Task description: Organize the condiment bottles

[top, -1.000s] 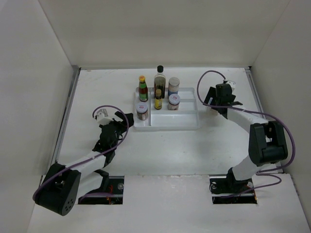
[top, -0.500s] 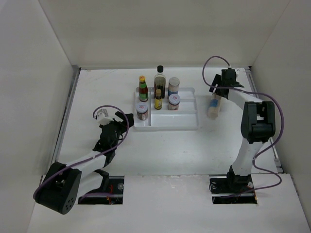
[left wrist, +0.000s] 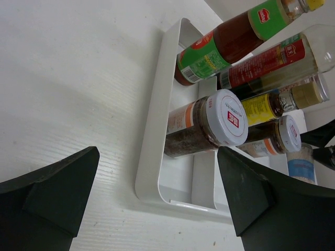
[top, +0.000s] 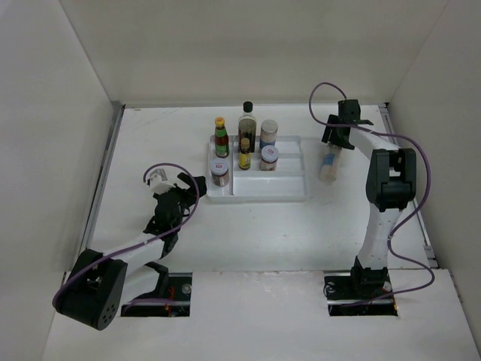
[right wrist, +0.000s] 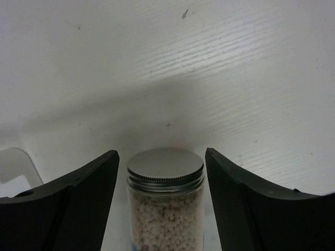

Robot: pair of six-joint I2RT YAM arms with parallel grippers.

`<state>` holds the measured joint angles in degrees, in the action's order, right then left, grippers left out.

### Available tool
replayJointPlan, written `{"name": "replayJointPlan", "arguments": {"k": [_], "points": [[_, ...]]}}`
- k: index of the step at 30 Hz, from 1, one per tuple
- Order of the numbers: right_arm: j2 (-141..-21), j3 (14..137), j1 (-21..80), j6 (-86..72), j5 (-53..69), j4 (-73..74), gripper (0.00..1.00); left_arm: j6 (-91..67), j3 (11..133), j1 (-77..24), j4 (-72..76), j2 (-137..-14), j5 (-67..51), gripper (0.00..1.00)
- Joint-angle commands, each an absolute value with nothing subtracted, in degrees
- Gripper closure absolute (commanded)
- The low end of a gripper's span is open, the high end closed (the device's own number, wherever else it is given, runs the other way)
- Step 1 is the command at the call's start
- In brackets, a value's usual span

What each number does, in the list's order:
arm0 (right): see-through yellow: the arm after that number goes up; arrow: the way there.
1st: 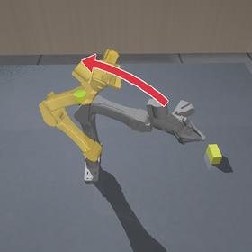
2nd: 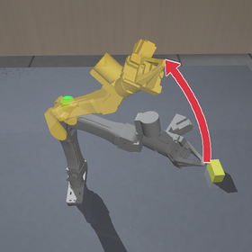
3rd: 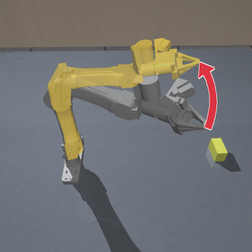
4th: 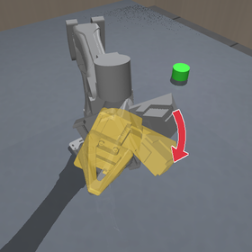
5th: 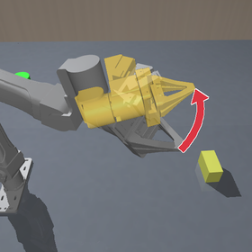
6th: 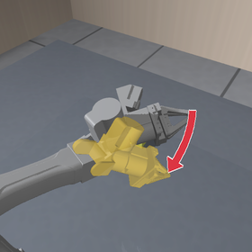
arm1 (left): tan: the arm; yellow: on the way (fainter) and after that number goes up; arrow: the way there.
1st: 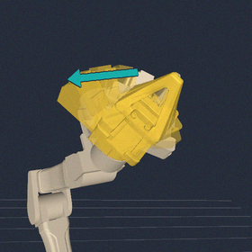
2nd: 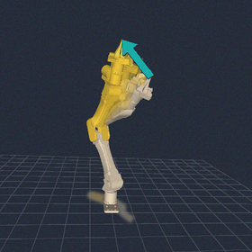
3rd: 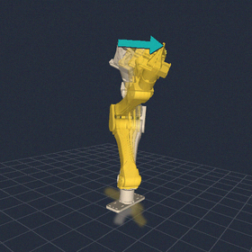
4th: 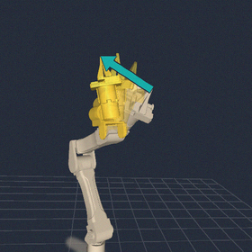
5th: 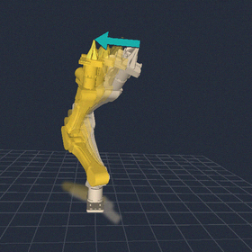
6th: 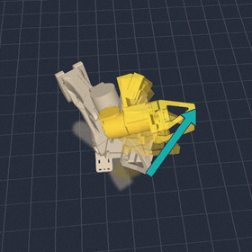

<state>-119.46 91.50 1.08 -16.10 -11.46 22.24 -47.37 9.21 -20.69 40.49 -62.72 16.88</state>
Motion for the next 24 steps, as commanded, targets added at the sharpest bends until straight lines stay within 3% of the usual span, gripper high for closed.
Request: {"name": "replayJointPlan", "arguments": {"k": [1, 5, 14, 20, 24], "points": [[-120.5, 94.31, 1.01, -14.06, -10.9, 26.89, 0.24, -47.72, 9.05, -20.0, 42.98, -61.17, 16.44, 0.0], [-119.53, 92.38, 1.1, -13.8, -10.55, 27.07, 0.19, -47.72, 9.05, -19.99, 42.89, -61.26, 16.44, 0.0], [-119.72, 92.73, 1.27, -14.5, -9.22, 24.62, 0.54, -47.72, 8.7, -19.29, 42.71, -60.29, 16.35, 0.0], [-105.76, 82.37, 2.85, -17.22, -10.98, 7.67, 0.6, -47.72, 8.79, -19.11, 42.71, -60.64, 16.08, 0.0], [-98.54, 78.58, 6.8, -16.18, -17.21, 1.24, 0.58, -47.72, 8.88, -19.11, 42.71, -60.65, 16.0, 0.0]]}}
